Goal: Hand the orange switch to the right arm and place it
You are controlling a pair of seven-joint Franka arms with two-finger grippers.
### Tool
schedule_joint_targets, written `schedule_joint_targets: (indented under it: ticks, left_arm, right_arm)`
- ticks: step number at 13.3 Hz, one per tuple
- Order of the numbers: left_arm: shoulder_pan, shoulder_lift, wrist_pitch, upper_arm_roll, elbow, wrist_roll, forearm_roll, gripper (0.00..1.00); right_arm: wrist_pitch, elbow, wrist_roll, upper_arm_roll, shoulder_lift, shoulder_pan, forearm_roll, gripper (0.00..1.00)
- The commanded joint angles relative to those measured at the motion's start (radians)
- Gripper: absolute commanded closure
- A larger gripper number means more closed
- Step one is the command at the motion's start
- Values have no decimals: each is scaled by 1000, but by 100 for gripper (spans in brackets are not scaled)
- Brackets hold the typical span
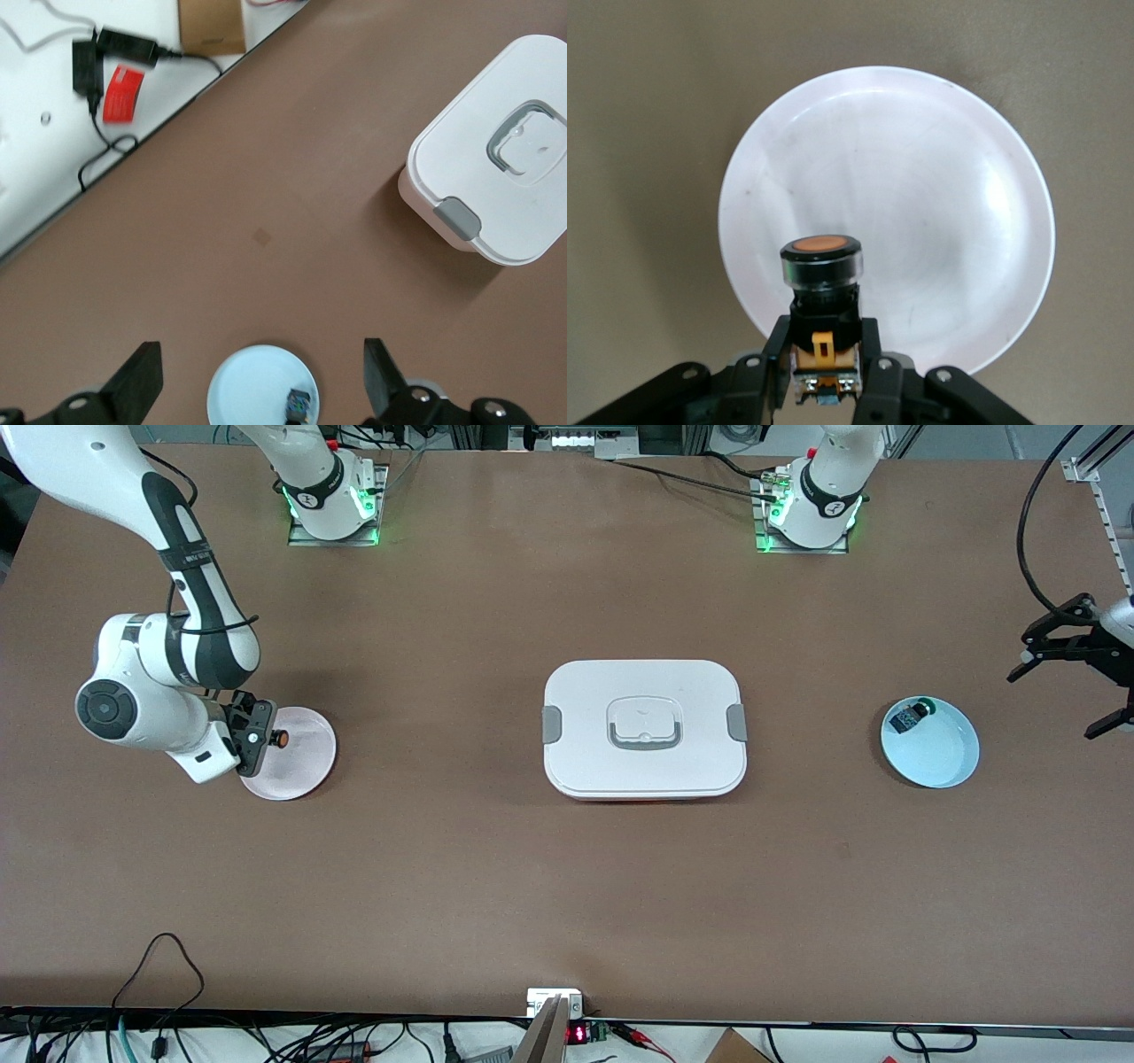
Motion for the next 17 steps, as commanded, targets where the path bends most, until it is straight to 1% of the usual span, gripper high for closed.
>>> schedule_joint_targets:
  ticks: [1,2,4,5,6,7,9,10,11,12,13,14,17]
  left_arm:
    - [-86,-25,-82,73,8,-303,29,0]
    - [-117,-38,-112,84,8,-428,70,0]
    - [-198,-45,-165,90,8,-626,192,0]
    - [-224,-56,-199,92,6,-710,234,0]
    - [-241,-62,-222,105,3,-763,242,0]
    - [-286,-65,-228,159,-6,-792,242,0]
    - [-439,-67,-241,333,-9,-831,233,0]
    - [-482,-65,-241,380,-9,-861,224,0]
    - [-492,-61,-236,391,-9,-898,199,0]
    - [-492,-50,-232,392,-9,-917,179,0]
    - [-492,-44,-224,394,-8,-918,175,0]
    - [-492,-41,-221,394,-3,-903,175,0]
    - [-485,-24,-218,392,8,-837,182,0]
  right_arm:
    - [50,-22,-18,14,11,-13,-17,83]
    - [64,-26,-23,14,17,-13,-17,82]
    - [82,-32,-29,14,31,-10,-16,82]
    - [93,-32,-29,14,38,-10,-16,82]
    - [106,-35,-30,14,46,-9,-16,82]
    - [110,-43,-30,14,46,-9,-16,82]
    - [110,-49,-30,14,45,-10,-14,82]
    - [108,-49,-29,14,45,-10,-13,76]
    - [101,-48,-21,14,42,-10,-10,37]
    - [97,-46,-18,14,36,-10,-8,3]
    - [96,-42,-15,16,25,-9,-7,0]
    - [85,-36,-14,16,14,-5,3,0]
    - [-31,38,77,22,-14,13,13,0]
